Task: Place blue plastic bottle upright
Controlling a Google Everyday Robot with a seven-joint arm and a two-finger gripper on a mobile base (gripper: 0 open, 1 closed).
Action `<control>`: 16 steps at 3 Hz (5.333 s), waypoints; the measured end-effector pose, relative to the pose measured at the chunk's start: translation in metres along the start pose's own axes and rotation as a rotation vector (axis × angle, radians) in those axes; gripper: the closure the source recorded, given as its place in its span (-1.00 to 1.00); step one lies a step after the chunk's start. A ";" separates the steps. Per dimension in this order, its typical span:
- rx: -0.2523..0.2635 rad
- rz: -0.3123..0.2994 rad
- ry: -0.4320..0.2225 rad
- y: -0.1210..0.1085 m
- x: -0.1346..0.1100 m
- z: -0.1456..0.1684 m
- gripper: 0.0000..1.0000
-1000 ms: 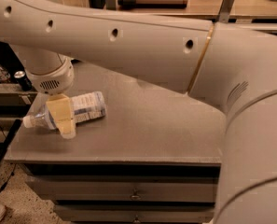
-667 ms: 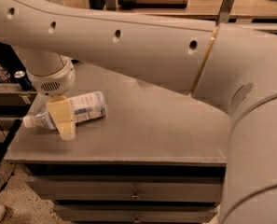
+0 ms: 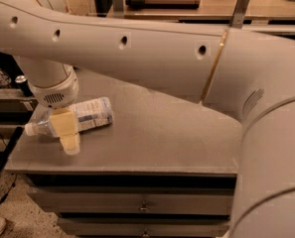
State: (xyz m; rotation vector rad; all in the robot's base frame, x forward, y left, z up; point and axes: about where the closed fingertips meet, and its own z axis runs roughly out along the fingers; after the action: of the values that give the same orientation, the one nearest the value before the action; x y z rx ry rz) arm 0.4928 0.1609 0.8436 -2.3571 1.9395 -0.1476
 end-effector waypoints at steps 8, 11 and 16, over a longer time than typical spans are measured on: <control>-0.031 -0.114 -0.249 -0.041 -0.010 -0.050 1.00; -0.022 -0.010 -0.346 -0.057 0.000 -0.062 1.00; 0.136 0.182 -0.913 -0.089 0.001 -0.097 1.00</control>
Offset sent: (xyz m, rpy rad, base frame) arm -0.0011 0.0069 -0.0168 -0.0369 0.0496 0.1104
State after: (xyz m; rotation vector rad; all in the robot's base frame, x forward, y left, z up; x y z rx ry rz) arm 0.5674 0.1768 0.9513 -1.6656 1.5661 0.6617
